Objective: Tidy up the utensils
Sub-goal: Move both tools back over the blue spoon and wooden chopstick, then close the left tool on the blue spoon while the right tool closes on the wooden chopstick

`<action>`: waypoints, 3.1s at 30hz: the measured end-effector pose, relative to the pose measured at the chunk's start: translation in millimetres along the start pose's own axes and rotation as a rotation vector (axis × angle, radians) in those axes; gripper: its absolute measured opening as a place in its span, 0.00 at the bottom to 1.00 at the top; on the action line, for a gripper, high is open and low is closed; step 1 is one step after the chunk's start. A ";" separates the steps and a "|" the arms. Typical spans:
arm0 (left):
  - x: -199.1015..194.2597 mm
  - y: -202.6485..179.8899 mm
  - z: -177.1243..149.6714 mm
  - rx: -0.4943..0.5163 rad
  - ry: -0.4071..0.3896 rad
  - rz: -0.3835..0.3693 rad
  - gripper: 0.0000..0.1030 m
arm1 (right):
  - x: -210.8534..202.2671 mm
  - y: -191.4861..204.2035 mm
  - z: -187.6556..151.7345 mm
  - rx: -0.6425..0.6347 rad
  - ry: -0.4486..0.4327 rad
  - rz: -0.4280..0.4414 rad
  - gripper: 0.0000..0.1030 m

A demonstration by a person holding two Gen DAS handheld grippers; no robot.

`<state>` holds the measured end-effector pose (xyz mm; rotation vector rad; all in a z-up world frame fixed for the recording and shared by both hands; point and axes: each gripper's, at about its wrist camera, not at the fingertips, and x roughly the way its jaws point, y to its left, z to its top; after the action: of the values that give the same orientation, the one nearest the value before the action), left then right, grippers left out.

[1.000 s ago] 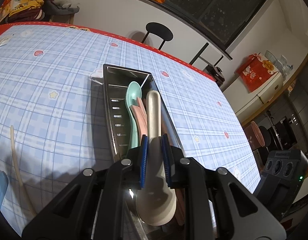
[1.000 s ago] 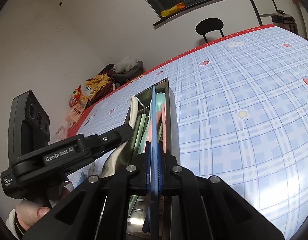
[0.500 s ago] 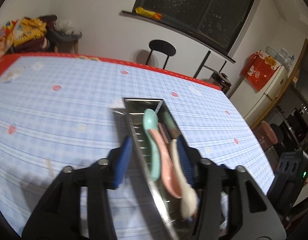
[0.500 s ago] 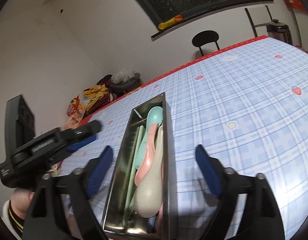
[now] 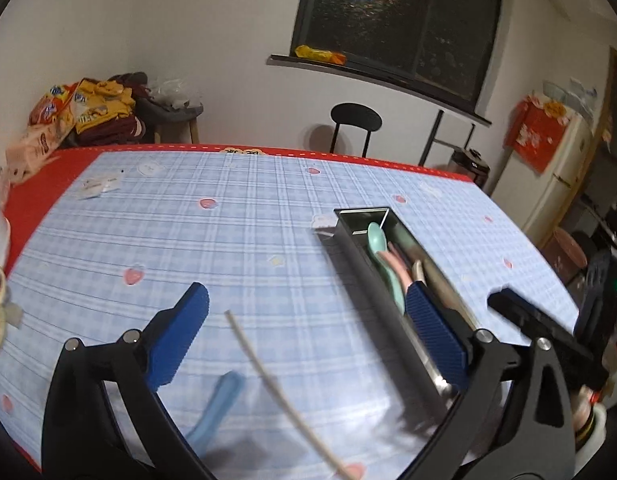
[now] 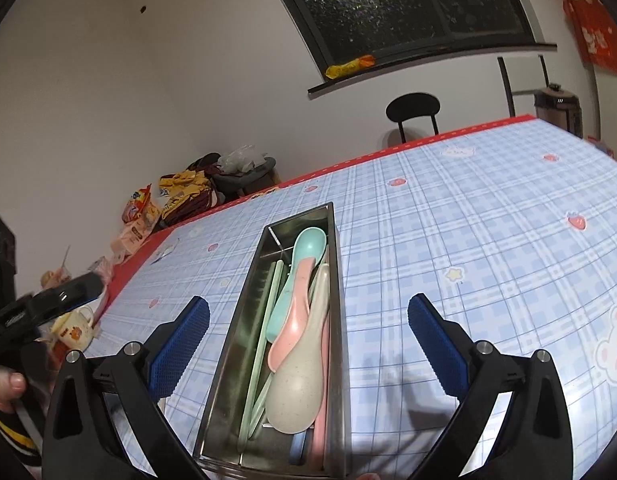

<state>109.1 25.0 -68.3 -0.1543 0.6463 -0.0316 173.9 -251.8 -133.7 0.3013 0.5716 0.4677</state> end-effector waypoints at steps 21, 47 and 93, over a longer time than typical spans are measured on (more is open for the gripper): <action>-54.1 110.0 -68.9 0.081 -0.093 0.027 0.94 | 14.6 132.6 -42.1 -0.256 0.147 0.012 0.91; -38.5 118.6 -81.4 0.066 -0.068 -0.070 0.94 | 80.0 187.8 -95.5 -0.456 0.424 -0.065 0.33; 10.4 53.4 -102.3 0.478 0.259 -0.016 0.31 | 76.7 158.1 -84.5 -0.271 0.414 0.005 0.06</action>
<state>54.8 63.4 -163.3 0.3116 0.8777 -0.2221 128.3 -66.3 -172.9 -0.0571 0.8992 0.6110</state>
